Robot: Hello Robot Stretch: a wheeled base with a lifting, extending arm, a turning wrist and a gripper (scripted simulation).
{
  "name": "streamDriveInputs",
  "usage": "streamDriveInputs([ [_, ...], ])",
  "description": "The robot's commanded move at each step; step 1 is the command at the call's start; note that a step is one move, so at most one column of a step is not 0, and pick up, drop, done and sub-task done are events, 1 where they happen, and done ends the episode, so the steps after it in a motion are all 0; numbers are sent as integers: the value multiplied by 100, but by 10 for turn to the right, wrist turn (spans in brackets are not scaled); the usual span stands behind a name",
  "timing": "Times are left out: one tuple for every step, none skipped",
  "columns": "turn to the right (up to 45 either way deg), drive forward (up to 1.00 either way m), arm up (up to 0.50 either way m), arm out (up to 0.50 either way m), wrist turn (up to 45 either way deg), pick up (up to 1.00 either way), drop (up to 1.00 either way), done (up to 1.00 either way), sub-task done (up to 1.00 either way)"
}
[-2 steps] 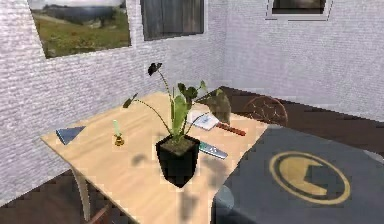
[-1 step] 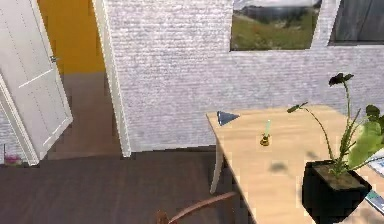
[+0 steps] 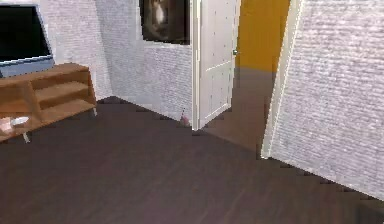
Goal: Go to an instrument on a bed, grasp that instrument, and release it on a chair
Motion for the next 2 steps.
streamDriveInputs([
  [-270, 0, 0, 0, 0, 0, 0, 0, 0],
  [0, 0, 0, 20, 0, 0, 0, 0, 0],
])
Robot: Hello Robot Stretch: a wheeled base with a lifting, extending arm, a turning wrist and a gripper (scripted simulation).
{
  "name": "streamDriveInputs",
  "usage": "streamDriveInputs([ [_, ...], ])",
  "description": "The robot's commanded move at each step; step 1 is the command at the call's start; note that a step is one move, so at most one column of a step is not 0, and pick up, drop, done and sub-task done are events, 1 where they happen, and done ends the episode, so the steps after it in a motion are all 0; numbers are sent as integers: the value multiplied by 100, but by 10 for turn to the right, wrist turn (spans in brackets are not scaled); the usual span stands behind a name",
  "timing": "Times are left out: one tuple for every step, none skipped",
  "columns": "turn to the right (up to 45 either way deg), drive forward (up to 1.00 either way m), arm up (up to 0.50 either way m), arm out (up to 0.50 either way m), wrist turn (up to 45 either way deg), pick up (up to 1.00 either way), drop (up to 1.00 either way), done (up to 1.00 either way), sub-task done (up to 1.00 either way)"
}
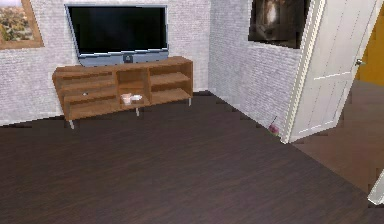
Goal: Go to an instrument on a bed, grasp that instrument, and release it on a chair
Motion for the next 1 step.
streamDriveInputs([
  [0, 0, 0, 0, 450, 0, 0, 0, 0],
])
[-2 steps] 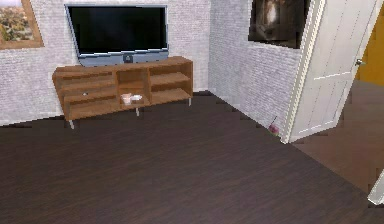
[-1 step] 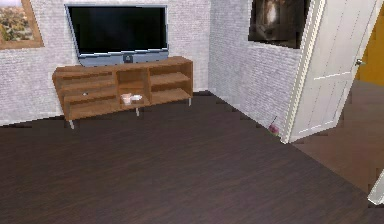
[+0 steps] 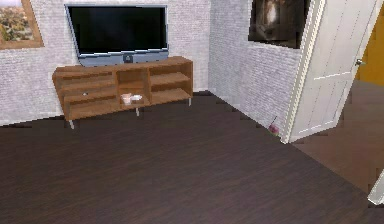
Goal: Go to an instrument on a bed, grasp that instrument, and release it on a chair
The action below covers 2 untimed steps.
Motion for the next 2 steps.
streamDriveInputs([
  [0, 0, 0, 0, 450, 0, 0, 0, 0],
  [0, 0, 0, 0, 360, 0, 0, 0, 0],
])
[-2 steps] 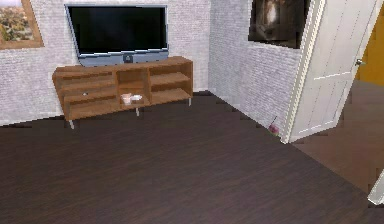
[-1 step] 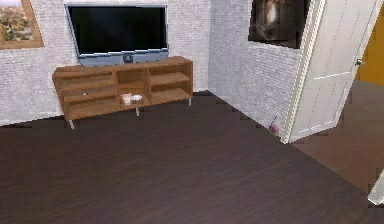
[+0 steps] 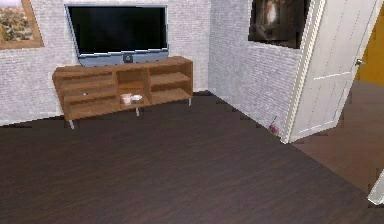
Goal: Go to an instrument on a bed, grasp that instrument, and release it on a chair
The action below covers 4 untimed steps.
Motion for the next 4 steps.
streamDriveInputs([
  [0, 0, -44, 0, 0, 0, 0, 0, 0],
  [0, 0, -50, 0, 0, 0, 0, 0, 0],
  [0, 0, 0, 0, 0, 0, 100, 0, 0],
  [0, 0, 0, -10, 0, 0, 0, 0, 0],
])
